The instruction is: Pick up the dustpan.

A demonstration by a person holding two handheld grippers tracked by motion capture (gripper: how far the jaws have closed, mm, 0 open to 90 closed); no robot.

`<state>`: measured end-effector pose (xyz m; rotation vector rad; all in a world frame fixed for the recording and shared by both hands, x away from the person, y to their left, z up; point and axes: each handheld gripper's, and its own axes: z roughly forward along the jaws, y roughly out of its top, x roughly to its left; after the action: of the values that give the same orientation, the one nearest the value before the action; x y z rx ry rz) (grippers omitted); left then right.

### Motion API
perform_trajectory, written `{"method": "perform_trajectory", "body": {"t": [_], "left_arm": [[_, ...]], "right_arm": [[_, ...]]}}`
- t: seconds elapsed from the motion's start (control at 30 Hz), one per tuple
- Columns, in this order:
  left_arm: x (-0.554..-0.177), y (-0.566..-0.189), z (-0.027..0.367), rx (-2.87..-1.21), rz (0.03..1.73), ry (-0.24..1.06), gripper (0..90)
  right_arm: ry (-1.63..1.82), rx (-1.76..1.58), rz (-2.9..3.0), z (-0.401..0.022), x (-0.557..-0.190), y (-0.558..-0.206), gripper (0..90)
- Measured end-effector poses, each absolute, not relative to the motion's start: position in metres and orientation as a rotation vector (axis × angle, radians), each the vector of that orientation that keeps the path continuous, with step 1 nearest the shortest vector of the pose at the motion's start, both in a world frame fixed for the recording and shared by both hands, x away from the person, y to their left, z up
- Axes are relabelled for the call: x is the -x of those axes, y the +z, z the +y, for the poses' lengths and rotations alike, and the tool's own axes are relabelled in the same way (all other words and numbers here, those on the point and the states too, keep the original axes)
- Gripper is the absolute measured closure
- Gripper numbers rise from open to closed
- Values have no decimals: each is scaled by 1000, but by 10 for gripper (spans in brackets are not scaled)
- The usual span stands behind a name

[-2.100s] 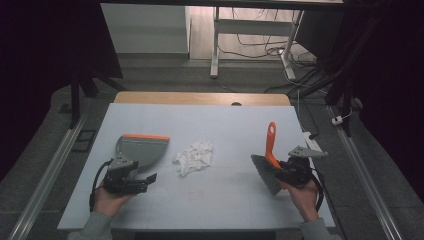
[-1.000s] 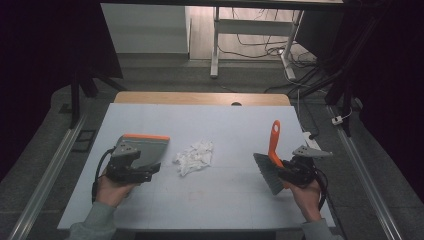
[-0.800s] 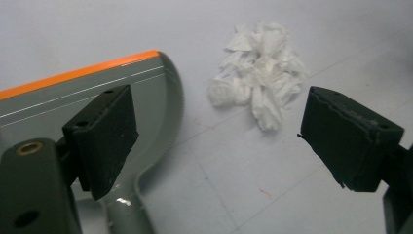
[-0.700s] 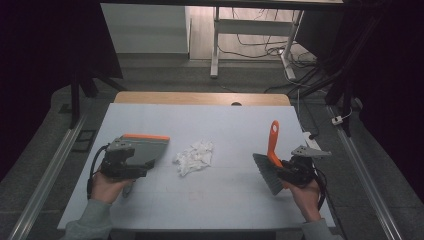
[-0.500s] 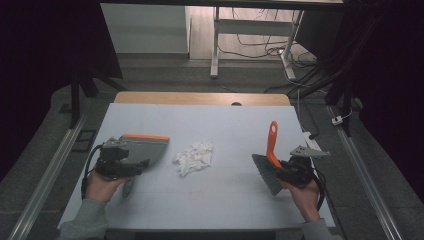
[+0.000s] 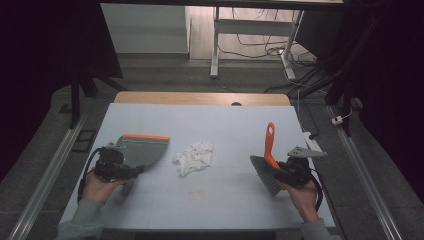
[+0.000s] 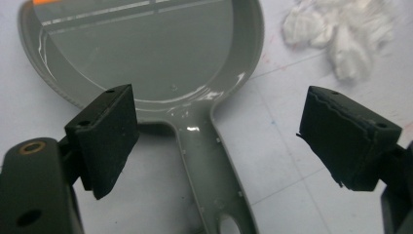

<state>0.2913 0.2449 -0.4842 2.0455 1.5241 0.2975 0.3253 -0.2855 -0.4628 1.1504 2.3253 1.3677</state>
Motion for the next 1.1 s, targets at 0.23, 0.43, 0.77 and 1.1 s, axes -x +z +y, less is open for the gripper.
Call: {"method": "perform_trajectory", "body": {"t": [0.23, 0.43, 0.77, 1.1], "left_arm": [[-295, -495, 245, -2087, 1560, 304, 151], [-295, -498, 246, -2094, 1574, 301, 152], [-298, -507, 245, -2105, 1612, 303, 154], [-291, -506, 243, -2118, 1630, 306, 170]], "right_arm": [[1361, -1145, 2334, -283, -325, -463, 701], [1356, -1146, 2335, -283, -325, -465, 701], [1350, -1144, 2341, -282, -325, -465, 701], [1331, -1133, 2349, -280, -325, -466, 701]]}}
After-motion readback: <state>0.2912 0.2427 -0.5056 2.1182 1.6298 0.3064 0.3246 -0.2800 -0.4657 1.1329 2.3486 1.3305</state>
